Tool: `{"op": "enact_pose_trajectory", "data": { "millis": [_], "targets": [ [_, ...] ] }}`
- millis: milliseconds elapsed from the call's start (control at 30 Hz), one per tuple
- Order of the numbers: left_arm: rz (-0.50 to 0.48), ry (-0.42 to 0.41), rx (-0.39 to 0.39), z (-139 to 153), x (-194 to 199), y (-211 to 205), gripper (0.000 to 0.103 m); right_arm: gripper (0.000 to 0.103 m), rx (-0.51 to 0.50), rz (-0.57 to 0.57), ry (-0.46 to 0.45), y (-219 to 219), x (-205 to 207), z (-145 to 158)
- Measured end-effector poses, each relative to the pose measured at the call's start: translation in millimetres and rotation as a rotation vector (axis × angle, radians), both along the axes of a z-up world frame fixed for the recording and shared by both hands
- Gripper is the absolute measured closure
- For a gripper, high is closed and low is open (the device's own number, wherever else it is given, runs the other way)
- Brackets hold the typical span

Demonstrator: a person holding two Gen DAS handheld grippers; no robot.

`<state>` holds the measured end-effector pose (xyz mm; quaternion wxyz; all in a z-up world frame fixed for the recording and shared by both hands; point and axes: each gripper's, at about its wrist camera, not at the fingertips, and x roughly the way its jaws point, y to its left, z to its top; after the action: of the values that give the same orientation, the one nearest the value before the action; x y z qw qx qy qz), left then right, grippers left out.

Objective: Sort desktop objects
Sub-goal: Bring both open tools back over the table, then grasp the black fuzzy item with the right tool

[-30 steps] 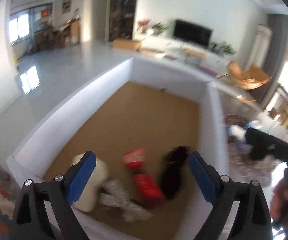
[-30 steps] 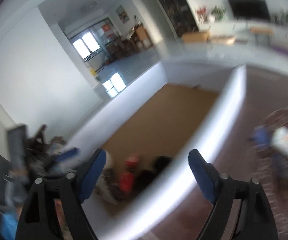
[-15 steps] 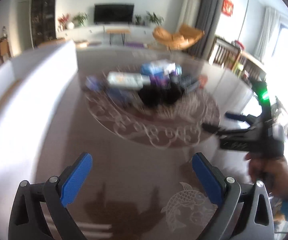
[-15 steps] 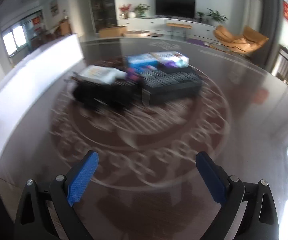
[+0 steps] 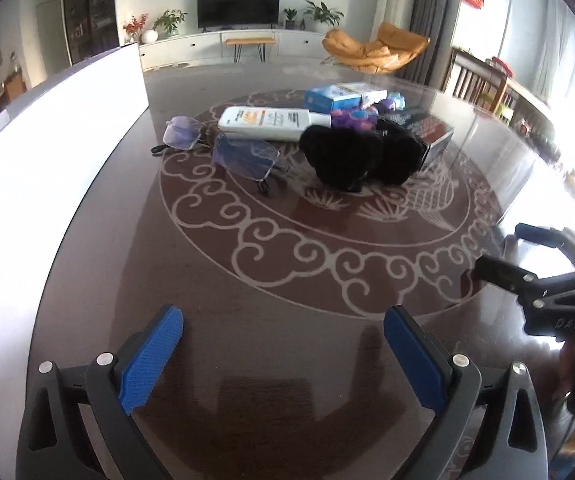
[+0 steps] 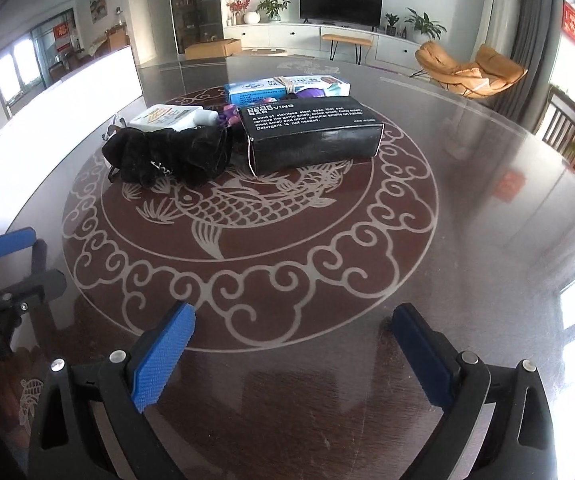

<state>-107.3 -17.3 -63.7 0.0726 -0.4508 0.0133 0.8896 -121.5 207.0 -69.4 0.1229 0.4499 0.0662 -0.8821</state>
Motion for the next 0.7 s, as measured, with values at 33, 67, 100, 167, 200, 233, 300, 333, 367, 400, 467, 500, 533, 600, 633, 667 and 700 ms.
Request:
{"op": "enact_pose_trajectory", "data": {
  "millis": [33, 67, 100, 167, 200, 233, 300, 333, 367, 400, 467, 500, 533, 600, 633, 667, 700],
  "targets": [
    [-0.005, -0.004, -0.012, -0.8, -0.7, 1.7, 0.0, 0.002, 0.004, 0.001, 0.0, -0.9, -0.2, -0.2],
    [-0.009, -0.006, -0.02, -1.0, -0.9, 2.3, 0.0, 0.001, 0.008, -0.001, 0.0, -2.2, -1.3, -0.9],
    [-0.011, -0.008, -0.029, -1.3, -0.9, 3.1, 0.0, 0.0, 0.01, -0.005, 0.0, -2.4, -2.1, -1.3],
    [-0.013, -0.008, -0.036, -0.9, 1.1, 3.0, 0.0, 0.0, 0.009, -0.008, -0.002, -3.1, -4.5, -2.9],
    [-0.013, -0.009, -0.037, -0.5, 2.2, 2.3, 0.0, 0.0, 0.01, -0.008, -0.002, -3.4, -5.2, -3.2],
    [-0.013, -0.008, -0.037, -0.4, 2.3, 2.1, 0.0, 0.0, 0.011, -0.008, -0.001, -3.2, -5.3, -3.3],
    [-0.013, -0.008, -0.036, -0.5, 2.2, 2.2, 0.0, 0.0, 0.009, -0.008, -0.003, -3.1, -5.4, -3.3],
    [-0.013, -0.008, -0.036, -0.6, 2.2, 2.0, 0.0, 0.0, 0.007, -0.008, -0.004, -2.8, -5.5, -3.5],
    [-0.012, -0.008, -0.036, -0.6, 2.3, 1.7, 0.0, 0.0, 0.006, -0.008, -0.005, -3.7, -6.0, -4.1],
    [-0.013, -0.008, -0.036, -0.5, 2.2, 2.1, 0.0, 0.0, 0.006, -0.008, -0.005, -5.2, -6.0, -3.8],
    [-0.013, -0.008, -0.036, -0.6, 2.2, 2.2, 0.0, 0.0, 0.007, -0.008, -0.005, -6.6, -6.6, -3.6],
    [-0.013, -0.008, -0.036, -0.6, 2.2, 2.1, 0.0, 0.0, 0.006, -0.009, -0.005, -6.6, -6.7, -3.6],
    [-0.013, -0.008, -0.036, -0.6, 2.2, 2.2, 0.0, 0.0, 0.006, -0.01, -0.005, -6.8, -6.6, -3.6],
    [-0.013, -0.008, -0.036, -0.7, 2.2, 2.1, 0.0, 0.0, 0.005, -0.007, -0.007, -7.2, -7.0, -3.8],
    [-0.013, -0.008, -0.036, -0.6, 2.2, 1.9, 0.0, 0.0, 0.004, 0.001, -0.01, -8.6, -8.1, -4.1],
    [-0.013, -0.008, -0.036, -0.7, 2.2, 2.2, 0.0, 0.0, 0.005, 0.016, -0.015, -11.3, -10.7, -4.5],
    [-0.013, -0.008, -0.036, -0.7, 2.2, 2.1, 0.0, 0.0, 0.006, 0.034, -0.022, -14.5, -14.4, -4.7]
  ]
}}
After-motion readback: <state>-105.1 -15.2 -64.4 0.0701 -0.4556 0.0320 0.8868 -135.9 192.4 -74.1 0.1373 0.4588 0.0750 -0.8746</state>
